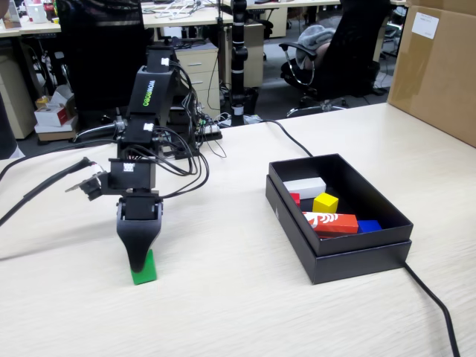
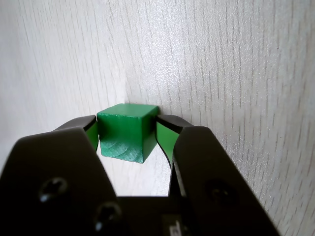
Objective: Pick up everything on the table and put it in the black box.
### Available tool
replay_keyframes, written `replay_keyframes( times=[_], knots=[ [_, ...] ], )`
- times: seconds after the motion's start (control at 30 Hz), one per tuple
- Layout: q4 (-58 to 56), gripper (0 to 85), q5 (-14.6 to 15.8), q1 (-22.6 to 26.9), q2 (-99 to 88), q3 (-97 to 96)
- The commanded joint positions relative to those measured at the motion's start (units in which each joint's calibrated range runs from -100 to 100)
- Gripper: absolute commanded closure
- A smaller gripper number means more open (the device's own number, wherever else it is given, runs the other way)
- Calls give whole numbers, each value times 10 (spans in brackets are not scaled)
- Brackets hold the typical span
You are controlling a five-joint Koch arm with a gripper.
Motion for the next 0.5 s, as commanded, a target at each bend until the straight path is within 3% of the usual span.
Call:
replay_keyframes(
  times=[0.0,0.47],
  knots=[
    [-14,692,-2,0,-28,-7],
    [-22,693,-2,-1,-108,-87]
  ],
)
